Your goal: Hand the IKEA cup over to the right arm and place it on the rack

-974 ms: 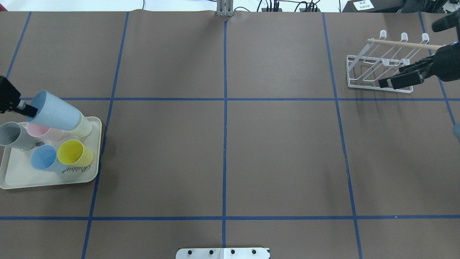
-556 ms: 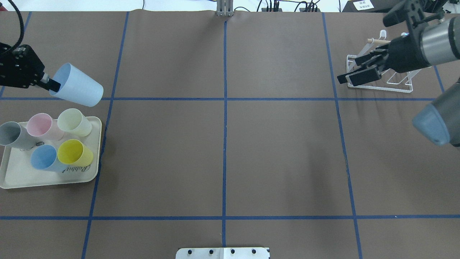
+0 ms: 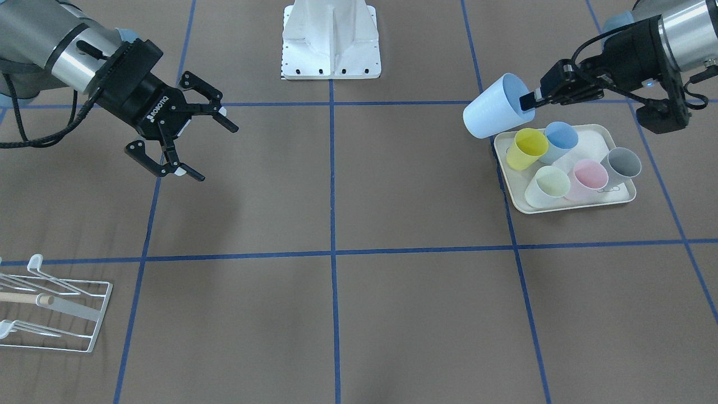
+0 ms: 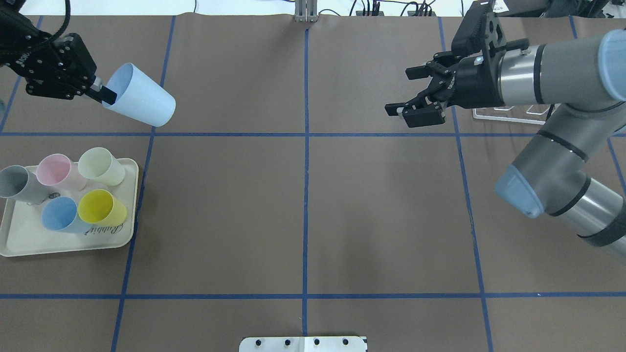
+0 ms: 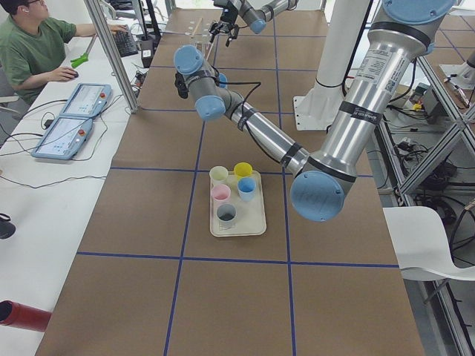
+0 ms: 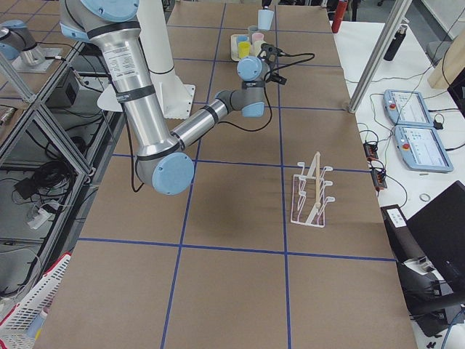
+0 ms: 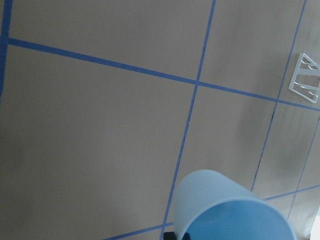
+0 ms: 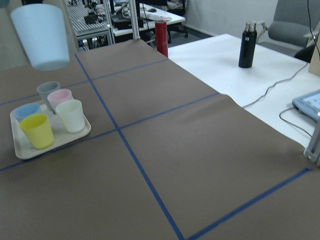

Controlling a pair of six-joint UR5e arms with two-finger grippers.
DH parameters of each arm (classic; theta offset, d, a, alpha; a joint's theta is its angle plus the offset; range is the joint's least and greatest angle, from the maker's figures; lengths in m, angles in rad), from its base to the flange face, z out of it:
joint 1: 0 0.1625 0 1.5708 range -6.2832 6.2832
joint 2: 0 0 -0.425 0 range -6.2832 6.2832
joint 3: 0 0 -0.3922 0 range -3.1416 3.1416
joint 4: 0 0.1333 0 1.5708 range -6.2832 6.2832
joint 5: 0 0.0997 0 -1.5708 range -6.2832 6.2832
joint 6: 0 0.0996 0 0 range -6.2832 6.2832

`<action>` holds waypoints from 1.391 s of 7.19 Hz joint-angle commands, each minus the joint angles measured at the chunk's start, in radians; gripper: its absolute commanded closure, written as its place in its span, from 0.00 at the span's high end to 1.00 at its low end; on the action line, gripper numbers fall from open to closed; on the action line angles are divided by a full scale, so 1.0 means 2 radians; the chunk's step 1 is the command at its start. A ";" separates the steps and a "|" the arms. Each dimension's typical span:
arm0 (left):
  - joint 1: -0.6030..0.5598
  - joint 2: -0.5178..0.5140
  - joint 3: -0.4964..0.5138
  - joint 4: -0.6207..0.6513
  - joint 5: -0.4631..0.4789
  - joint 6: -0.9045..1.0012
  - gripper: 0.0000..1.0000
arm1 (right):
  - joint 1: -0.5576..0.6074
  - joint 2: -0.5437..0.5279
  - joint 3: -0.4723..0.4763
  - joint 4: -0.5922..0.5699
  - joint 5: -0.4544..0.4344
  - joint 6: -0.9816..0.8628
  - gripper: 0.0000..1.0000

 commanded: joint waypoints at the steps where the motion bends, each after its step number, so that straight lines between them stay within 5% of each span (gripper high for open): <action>1: 0.002 -0.028 0.003 0.000 0.001 -0.047 0.00 | -0.075 0.031 0.000 0.034 -0.099 -0.005 0.99; 4: 0.035 -0.052 0.009 -0.002 0.005 -0.107 0.00 | -0.181 0.072 -0.002 0.034 -0.270 -0.053 0.99; 10: 0.085 -0.111 0.009 -0.003 0.042 -0.176 0.00 | -0.189 0.076 -0.002 0.034 -0.283 -0.054 0.99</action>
